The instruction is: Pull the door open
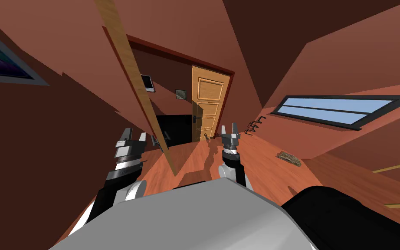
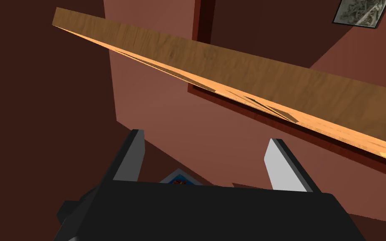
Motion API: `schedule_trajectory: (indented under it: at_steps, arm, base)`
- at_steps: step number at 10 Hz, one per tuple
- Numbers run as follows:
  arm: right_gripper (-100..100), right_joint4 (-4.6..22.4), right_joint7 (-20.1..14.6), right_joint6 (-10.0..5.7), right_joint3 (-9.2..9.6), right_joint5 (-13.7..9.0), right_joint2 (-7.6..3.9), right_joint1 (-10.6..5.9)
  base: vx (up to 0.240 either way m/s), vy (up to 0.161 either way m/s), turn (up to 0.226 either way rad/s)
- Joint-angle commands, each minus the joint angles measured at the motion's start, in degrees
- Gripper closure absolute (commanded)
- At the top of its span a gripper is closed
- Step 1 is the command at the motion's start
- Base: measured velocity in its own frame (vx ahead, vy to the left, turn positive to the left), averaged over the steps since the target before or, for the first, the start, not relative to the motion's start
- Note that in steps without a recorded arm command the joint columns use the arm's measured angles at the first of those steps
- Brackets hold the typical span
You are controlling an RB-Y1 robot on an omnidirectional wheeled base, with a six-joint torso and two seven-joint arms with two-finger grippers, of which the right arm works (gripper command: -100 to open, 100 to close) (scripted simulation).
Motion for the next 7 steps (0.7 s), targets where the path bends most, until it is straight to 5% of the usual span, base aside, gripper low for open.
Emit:
schedule_trajectory:
  at_steps: [1, 7]
  arm:
    - [-100, 1.77, 1.09, 0.04, -0.86, -1.16, -0.48, -0.82]
    - [-100, 9.70, 5.99, 0.23, -4.74, -6.39, -2.32, -4.49]
  base:
    - [-0.048, -0.027, 0.295]
    - [0.086, -0.068, 0.236]
